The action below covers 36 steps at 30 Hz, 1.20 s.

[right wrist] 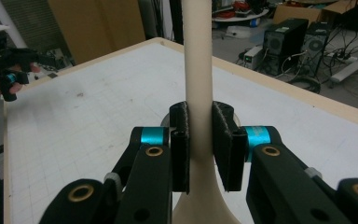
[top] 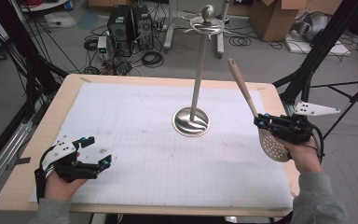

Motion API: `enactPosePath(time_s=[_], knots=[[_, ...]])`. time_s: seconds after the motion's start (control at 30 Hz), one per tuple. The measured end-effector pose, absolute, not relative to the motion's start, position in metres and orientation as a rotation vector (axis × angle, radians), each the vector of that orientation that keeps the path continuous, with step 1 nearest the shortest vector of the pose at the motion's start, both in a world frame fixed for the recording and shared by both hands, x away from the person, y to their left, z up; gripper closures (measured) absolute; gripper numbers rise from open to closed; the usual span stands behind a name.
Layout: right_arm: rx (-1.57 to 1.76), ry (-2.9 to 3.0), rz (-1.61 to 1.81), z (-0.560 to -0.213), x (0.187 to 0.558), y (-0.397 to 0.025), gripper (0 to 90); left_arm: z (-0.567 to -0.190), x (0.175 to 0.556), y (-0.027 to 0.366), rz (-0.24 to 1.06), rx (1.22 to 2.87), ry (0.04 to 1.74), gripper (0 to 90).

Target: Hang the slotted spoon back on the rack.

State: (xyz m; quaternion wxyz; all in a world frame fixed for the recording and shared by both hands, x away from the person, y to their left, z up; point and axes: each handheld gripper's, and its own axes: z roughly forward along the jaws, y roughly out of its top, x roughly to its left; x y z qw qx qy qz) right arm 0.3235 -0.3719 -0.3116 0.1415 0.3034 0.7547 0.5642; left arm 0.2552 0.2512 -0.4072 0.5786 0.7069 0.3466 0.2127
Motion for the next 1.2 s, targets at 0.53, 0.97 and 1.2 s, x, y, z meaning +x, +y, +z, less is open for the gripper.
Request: enactPosePath(time_s=[0.53,0.97,1.2], knots=[[0.840,2.117,1.669,-0.286,0.321,-0.370,78.1,-0.406,0.254,0.254,0.496,1.653,0.807,2.8],[0.819,2.111,1.645,-0.264,0.323,-0.368,78.1,-0.406,0.254,0.255,0.487,1.646,0.808,2.8],[0.817,2.102,1.656,-0.257,0.324,-0.366,78.1,-0.406,0.254,0.255,0.482,1.646,0.809,2.8]])
